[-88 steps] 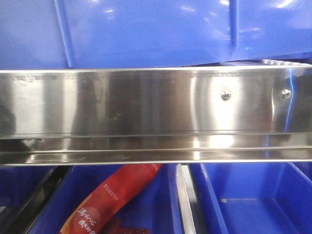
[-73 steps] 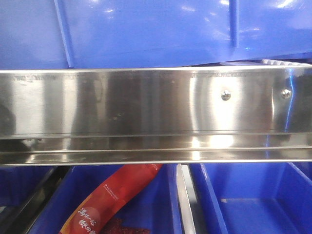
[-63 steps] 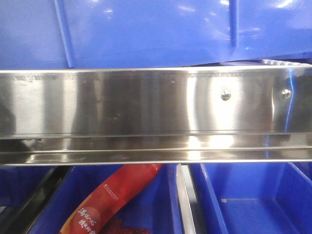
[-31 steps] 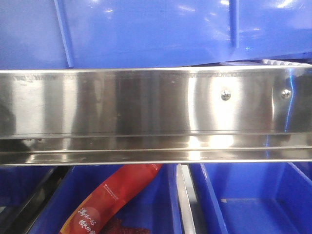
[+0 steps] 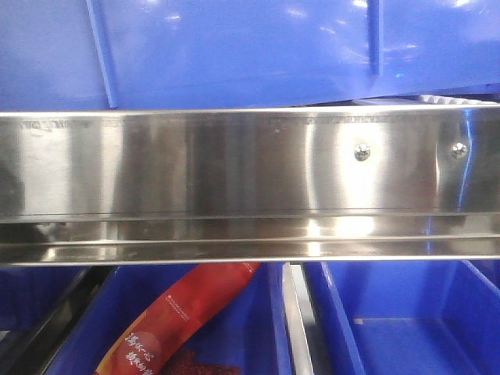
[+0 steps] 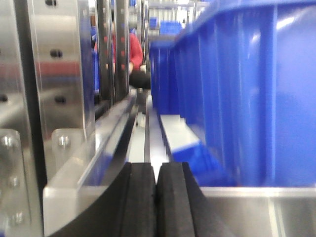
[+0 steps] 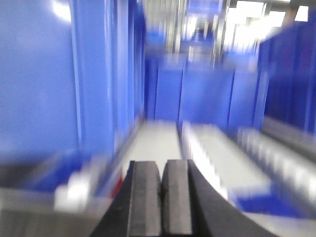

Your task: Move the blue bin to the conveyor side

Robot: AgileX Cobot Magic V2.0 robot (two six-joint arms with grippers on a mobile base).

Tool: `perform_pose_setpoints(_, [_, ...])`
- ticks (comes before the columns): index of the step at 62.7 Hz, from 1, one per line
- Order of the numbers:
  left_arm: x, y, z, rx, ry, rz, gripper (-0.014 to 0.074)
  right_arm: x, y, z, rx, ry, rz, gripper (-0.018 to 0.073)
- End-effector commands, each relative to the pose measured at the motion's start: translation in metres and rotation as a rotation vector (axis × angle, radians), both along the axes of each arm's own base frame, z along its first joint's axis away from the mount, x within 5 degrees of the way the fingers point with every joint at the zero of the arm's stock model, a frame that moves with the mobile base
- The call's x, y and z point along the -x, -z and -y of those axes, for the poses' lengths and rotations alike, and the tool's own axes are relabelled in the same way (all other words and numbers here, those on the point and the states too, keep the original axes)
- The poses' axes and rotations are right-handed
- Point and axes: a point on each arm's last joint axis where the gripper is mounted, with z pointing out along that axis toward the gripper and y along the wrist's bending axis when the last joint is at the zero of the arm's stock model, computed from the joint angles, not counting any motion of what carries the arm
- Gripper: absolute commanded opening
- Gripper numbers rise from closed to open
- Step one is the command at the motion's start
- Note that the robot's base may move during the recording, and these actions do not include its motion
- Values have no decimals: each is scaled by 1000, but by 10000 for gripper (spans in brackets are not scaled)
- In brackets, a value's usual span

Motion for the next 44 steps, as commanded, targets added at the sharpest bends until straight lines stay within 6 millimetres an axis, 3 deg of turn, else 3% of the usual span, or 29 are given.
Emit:
perform_pose_setpoints(1, [4, -17, 0, -4, 4, 185, -18, 7, -20, 2, -25, 18, 228, -79])
perform_pose_setpoints(5, [7, -26, 1, -6, 7, 292, -18, 12, -30, 3, -39, 26, 356, -79])
perform_pose_setpoints(9, [13, -43, 1, -8, 9, 379, -18, 15, -39, 4, -43, 27, 389, -79])
perform_pose_setpoints(15, [23, -75, 1, -10, 8, 450, -18, 23, -67, 4, -45, 21, 412, -79])
perform_pose_setpoints(23, [36, -111, 1, -8, 2, 417, -18, 40, -113, 5, -42, 9, 398, -79])
perform_pose_setpoints(28, [34, -130, 1, -6, -1, 339, -18, 43, -146, 4, -36, 1, 352, -79])
perform_pose_setpoints(36, [16, -161, 0, -3, -5, 195, -18, 25, -186, 2, -21, -7, 235, -79])
perform_pose_setpoints(44, [-10, -184, -1, 2, -10, 2, -18, -12, -217, -3, 0, -16, 58, -79])
